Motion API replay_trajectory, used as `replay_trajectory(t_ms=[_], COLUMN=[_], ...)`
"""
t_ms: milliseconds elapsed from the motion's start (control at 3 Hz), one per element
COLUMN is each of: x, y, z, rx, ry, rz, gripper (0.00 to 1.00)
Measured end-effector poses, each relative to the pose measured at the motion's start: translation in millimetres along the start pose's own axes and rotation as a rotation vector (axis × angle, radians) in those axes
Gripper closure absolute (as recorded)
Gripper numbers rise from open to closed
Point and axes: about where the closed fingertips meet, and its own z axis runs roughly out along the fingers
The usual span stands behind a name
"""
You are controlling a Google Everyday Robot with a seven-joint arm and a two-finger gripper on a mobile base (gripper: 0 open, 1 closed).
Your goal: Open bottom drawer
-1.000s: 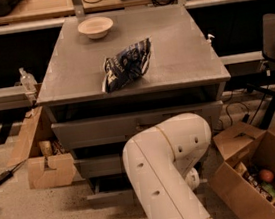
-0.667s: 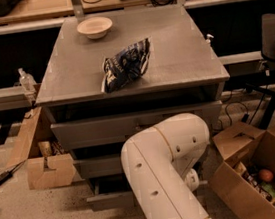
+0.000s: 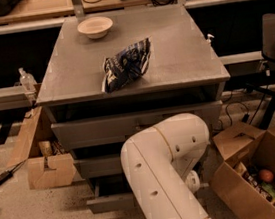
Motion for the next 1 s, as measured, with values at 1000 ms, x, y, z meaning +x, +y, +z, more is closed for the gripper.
replay_trajectory(t_ms=[1000], x=[2.5], y=[6.9], z=[-0.8], rx=[-0.01], ry=[0.008], rz=[0.011], gripper=[1.0])
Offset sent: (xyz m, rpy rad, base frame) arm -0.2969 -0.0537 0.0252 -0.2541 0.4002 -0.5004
